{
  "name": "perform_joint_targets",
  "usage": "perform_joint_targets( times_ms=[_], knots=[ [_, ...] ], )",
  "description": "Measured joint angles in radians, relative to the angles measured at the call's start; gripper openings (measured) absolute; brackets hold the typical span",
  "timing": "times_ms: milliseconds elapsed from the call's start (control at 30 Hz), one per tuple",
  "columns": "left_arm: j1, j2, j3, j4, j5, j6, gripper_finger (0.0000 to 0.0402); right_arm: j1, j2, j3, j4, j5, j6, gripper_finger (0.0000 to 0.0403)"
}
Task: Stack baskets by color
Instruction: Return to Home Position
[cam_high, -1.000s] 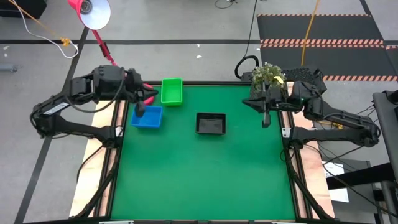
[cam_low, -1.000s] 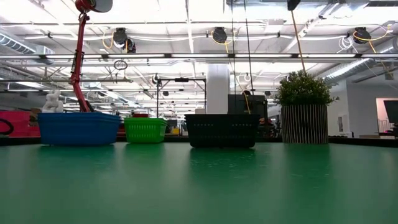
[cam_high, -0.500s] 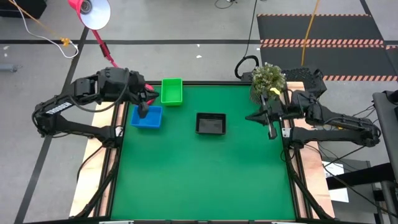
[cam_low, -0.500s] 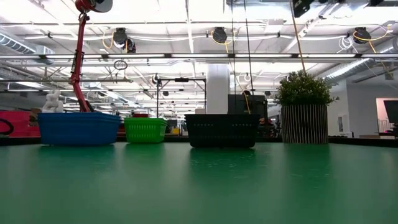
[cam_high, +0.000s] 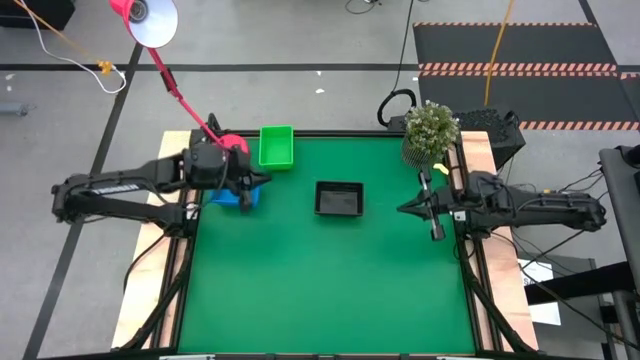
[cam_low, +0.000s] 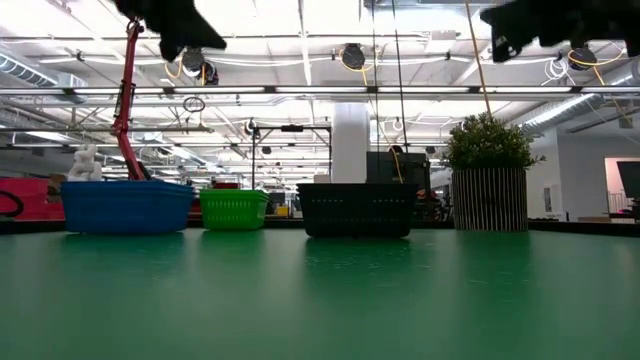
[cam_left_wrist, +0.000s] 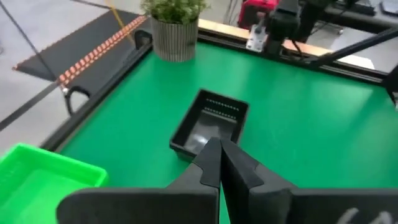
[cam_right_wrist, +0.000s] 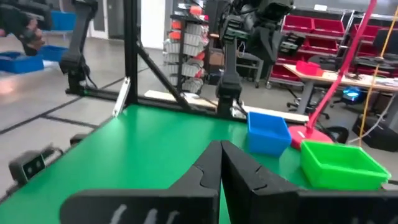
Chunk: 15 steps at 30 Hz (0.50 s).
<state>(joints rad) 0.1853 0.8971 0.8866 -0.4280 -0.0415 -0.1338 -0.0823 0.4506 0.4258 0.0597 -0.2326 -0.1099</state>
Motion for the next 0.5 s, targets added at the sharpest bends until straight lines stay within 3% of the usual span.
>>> perform_joint_targets(
  times_ms=[233,500],
  knots=[
    [-0.001,-0.091,-0.282,0.295,0.093,0.003,0.0002,-0.016,-0.098,-0.115,-0.002,-0.003,-0.006,0.0],
    [-0.001,-0.173,-0.474,0.483,0.124,0.001,0.0002,-0.016,-0.177,-0.212,0.014,0.001,-0.01,0.0]
  ],
)
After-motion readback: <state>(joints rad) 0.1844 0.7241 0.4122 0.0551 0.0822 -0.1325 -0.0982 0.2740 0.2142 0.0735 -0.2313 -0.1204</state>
